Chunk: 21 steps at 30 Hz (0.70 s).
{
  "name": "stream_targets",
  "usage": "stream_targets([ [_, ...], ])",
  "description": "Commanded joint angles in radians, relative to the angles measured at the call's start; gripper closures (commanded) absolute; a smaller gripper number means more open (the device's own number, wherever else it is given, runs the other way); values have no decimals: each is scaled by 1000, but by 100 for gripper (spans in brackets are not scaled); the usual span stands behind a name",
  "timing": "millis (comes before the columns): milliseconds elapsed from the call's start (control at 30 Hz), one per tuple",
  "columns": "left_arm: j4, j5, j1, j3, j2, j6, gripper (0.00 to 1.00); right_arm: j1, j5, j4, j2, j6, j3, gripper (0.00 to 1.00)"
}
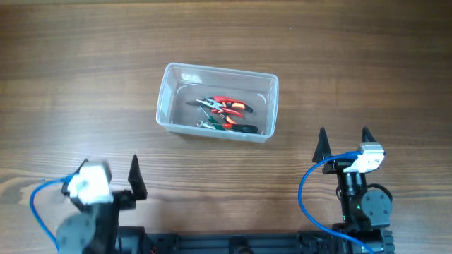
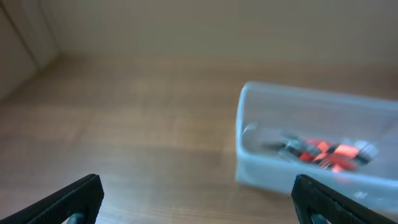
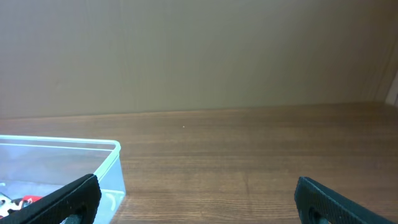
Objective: Pack container
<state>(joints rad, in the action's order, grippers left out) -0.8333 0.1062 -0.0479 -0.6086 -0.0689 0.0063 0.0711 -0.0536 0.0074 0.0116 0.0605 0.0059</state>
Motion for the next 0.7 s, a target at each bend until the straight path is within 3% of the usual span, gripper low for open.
stream_targets([
  [0,32,-69,-7,33,59,3,0,-3,-17,6,-9,19,-1,0],
  [200,483,-78,-7,329,65,-15,0,-3,-17,6,-9,19,-1,0],
  [333,679,-123,-7,489,65,-15,0,-3,-17,6,-9,19,-1,0],
  [467,741,-143,-7,595,65,-15,0,-3,-17,6,-9,19,-1,0],
  [667,762,-169,-7,603,65,-44,0,-3,-17,6,-9,19,-1,0],
])
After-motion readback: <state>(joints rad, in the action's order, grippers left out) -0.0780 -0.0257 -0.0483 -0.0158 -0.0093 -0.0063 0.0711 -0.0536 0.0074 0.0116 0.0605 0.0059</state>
